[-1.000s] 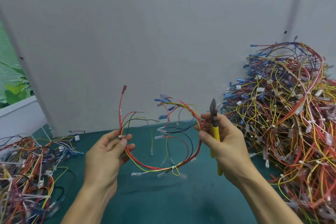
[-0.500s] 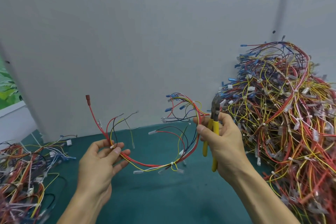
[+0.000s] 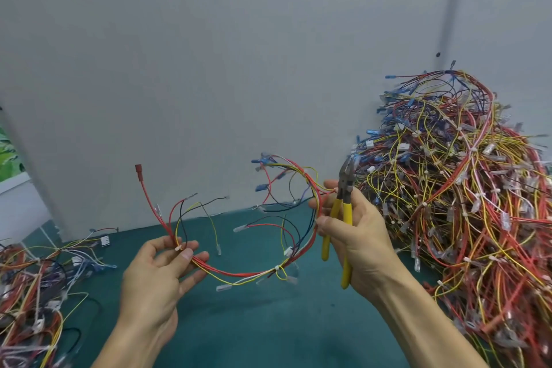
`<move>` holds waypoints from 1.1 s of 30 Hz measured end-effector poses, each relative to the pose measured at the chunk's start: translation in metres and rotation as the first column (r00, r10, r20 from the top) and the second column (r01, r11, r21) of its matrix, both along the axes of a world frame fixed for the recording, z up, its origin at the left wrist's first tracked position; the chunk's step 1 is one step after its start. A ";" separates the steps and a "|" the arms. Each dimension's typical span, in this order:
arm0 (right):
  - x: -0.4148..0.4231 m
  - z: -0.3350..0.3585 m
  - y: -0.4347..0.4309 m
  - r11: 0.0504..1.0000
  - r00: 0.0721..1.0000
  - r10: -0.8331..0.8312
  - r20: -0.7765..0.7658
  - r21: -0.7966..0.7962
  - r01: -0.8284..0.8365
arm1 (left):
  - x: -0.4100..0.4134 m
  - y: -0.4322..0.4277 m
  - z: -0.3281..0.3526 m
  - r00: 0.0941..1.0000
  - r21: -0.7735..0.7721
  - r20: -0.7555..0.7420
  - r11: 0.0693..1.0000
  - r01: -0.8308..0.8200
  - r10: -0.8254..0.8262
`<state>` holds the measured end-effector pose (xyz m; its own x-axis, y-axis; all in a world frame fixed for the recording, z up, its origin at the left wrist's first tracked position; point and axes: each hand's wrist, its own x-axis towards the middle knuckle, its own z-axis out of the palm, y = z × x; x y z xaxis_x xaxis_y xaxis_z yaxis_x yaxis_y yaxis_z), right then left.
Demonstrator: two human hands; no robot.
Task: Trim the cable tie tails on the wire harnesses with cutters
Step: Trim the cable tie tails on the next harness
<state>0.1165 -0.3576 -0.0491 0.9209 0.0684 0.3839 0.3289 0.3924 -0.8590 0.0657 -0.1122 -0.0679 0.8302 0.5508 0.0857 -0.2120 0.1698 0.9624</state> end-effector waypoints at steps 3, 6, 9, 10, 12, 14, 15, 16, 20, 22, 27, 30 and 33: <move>0.000 0.000 -0.001 0.999 0.999 -0.043 -0.015 -0.013 0.043 | 0.000 0.000 0.001 1.000 -0.004 0.005 1.000 0.005 -0.005; 0.001 0.001 -0.004 0.999 0.998 -0.054 -0.039 -0.001 0.054 | -0.001 0.000 0.002 1.000 -0.010 0.018 1.000 0.014 -0.014; 0.000 0.001 -0.006 0.999 0.999 -0.036 -0.035 0.021 0.037 | -0.001 -0.001 0.003 0.999 -0.015 0.035 1.000 0.025 -0.024; -0.001 0.002 -0.007 0.999 0.999 -0.029 -0.028 0.021 0.030 | -0.001 0.000 0.003 0.999 -0.017 0.041 0.999 0.029 -0.028; -0.001 0.003 -0.007 1.000 1.000 -0.020 -0.014 0.019 0.020 | -0.001 0.000 0.004 0.998 -0.023 0.049 0.999 0.032 -0.031; -0.001 0.003 -0.008 1.000 1.000 -0.024 -0.002 0.006 0.024 | -0.001 0.001 0.004 0.998 -0.032 0.052 0.999 0.033 -0.031; 0.000 0.003 -0.009 1.000 1.000 -0.025 0.006 -0.003 0.025 | -0.001 0.001 0.004 0.998 -0.037 0.052 0.999 0.034 -0.032; 0.000 0.003 -0.010 1.000 1.000 -0.021 0.012 -0.007 0.022 | -0.001 0.002 0.005 0.998 -0.043 0.052 0.998 0.035 -0.033; 0.000 0.006 -0.016 1.000 0.999 -0.017 0.030 -0.004 0.017 | 0.000 0.001 0.006 0.998 -0.079 0.045 0.995 0.056 -0.052; 0.000 0.008 -0.021 0.997 0.996 -0.067 0.059 -0.029 0.069 | -0.001 0.000 0.007 0.997 -0.108 0.045 0.991 0.074 -0.070; -0.011 0.020 -0.035 0.964 0.965 -0.225 0.137 -0.112 0.241 | -0.003 -0.001 0.011 0.992 -0.150 0.044 0.981 0.127 -0.122; -0.023 0.036 -0.045 0.933 0.940 -0.300 0.163 -0.155 0.325 | -0.004 -0.002 0.012 0.979 -0.195 0.033 0.960 0.203 -0.201; -0.034 0.061 -0.058 0.890 0.899 -0.360 0.248 -0.199 0.411 | -0.005 -0.006 0.011 0.956 -0.228 0.003 0.931 0.287 -0.294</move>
